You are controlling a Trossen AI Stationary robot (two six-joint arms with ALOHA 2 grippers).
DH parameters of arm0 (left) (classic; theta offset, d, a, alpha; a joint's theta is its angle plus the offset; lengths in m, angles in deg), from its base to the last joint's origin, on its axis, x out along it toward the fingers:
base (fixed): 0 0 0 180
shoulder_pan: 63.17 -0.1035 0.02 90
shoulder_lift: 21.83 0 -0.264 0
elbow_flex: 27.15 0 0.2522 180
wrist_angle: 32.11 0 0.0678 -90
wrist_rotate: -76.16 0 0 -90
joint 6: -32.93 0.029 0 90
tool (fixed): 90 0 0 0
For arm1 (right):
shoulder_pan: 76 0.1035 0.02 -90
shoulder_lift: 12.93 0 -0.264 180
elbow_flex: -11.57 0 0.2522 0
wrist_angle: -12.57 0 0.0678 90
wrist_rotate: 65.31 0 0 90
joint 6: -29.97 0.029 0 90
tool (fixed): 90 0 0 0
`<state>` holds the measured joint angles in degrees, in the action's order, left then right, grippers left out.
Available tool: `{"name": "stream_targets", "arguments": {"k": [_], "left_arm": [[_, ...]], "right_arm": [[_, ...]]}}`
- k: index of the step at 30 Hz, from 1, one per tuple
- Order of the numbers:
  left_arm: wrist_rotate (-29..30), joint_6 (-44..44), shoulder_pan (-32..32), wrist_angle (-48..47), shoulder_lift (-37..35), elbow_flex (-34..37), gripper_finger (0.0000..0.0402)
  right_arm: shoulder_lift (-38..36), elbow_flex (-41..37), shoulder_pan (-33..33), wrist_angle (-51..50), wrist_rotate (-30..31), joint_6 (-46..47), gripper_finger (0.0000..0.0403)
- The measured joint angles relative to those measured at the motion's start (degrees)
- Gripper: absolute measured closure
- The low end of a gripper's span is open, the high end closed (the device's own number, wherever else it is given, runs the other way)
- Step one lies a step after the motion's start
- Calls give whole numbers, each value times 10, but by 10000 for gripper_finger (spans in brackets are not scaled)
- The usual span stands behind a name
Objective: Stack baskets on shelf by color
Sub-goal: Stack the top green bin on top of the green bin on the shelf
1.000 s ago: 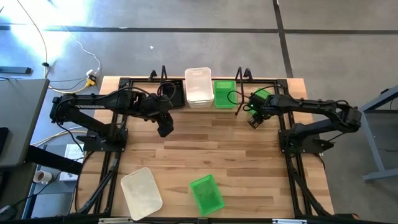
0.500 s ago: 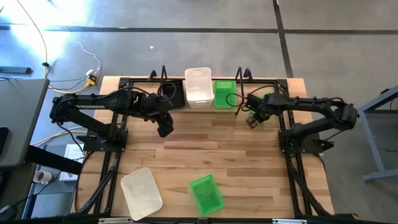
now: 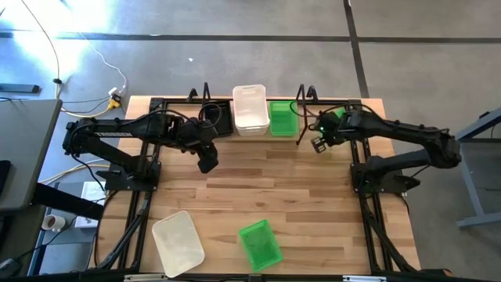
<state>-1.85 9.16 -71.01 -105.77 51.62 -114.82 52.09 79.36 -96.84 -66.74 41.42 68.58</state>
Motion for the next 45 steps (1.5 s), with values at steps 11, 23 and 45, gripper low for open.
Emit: {"name": "stream_targets", "arguments": {"k": [11,23,45], "left_arm": [[0,0,0,0,0,0,271],[2,0,0,0,0,0,271],[2,-15,0,0,0,0,271]], "right_arm": [[-6,195,38,-61,136,-14,402],[-1,256,30,156,185,-351,403],[183,255,10,100,-24,-600,403]]}}
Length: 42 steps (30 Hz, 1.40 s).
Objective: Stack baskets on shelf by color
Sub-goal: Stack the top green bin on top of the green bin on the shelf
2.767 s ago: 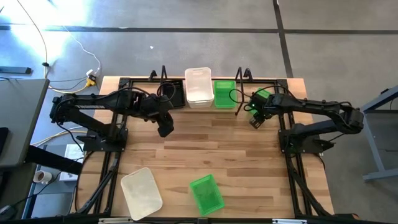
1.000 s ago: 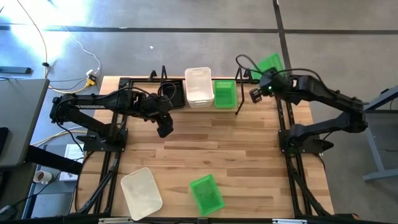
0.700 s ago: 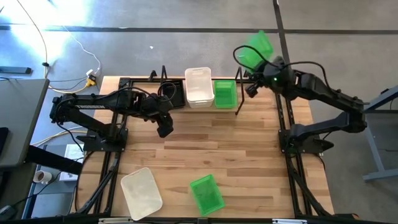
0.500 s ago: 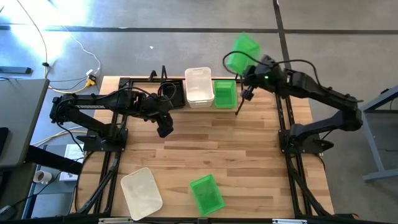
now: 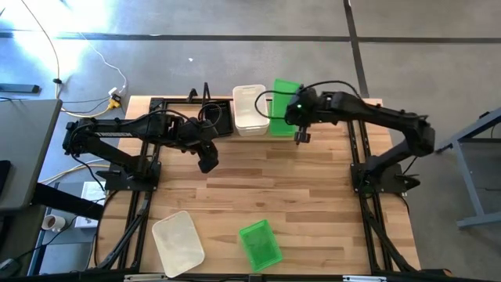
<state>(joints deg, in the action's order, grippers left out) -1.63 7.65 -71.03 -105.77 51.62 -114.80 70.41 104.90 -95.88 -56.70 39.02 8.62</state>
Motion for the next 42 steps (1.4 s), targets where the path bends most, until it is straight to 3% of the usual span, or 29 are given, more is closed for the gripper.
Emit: {"name": "stream_targets", "arguments": {"k": [11,33,42], "left_arm": [[0,0,0,0,0,0,271],[0,0,0,0,0,0,271],[0,0,0,0,0,0,271]], "right_arm": [[66,0,0,-21,-33,-12,403],[112,0,-12,-20,21,-12,402],[112,0,-15,-15,22,0,349]]}}
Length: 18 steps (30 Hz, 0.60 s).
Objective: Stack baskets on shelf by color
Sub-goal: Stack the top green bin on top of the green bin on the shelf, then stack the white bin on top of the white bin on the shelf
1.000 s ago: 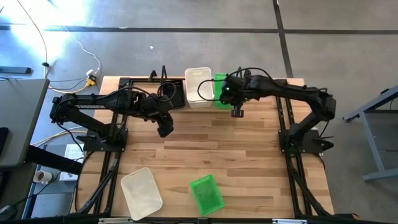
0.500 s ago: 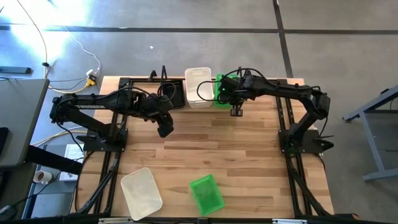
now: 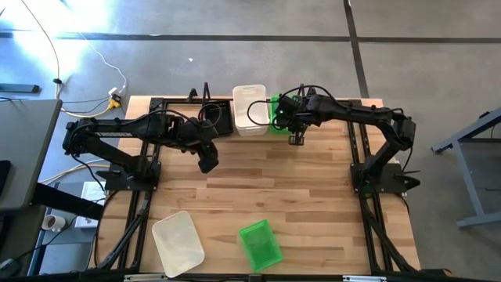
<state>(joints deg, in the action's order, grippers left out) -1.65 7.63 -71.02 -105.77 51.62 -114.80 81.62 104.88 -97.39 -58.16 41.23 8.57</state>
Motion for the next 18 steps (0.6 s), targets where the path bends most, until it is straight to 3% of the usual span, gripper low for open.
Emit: {"name": "stream_targets", "arguments": {"k": [5,18], "left_arm": [[0,0,0,0,0,0,271],[-19,-10,3,0,0,0,271]], "right_arm": [[0,0,1,0,-1,13,330],[-3,0,6,13,-24,67,329]]}}
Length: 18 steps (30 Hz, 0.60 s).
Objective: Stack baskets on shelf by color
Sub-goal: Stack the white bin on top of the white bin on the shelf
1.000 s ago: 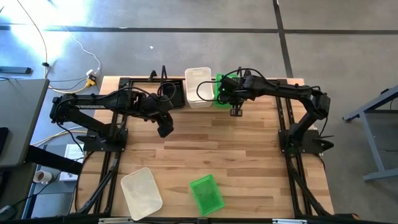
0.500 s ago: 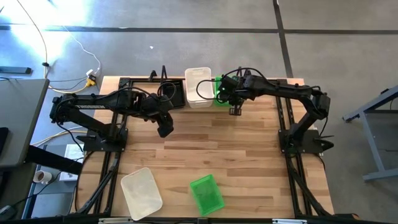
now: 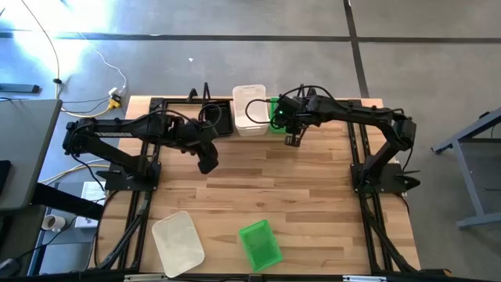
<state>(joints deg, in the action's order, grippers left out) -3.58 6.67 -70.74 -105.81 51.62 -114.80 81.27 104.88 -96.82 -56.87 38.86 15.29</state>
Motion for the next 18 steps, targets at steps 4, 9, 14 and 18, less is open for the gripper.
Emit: {"name": "stream_targets", "arguments": {"k": [4,9,14,18], "left_arm": [[-27,-9,10,0,0,0,271],[-55,-46,44,-1,0,0,271],[-56,-102,105,-3,0,0,271],[-52,-153,164,-3,0,0,271]], "right_arm": [[-6,0,6,-17,-13,42,329],[-25,0,24,-21,-18,97,329],[-48,0,43,-18,-37,164,329],[-66,0,63,-15,-42,226,329]]}}
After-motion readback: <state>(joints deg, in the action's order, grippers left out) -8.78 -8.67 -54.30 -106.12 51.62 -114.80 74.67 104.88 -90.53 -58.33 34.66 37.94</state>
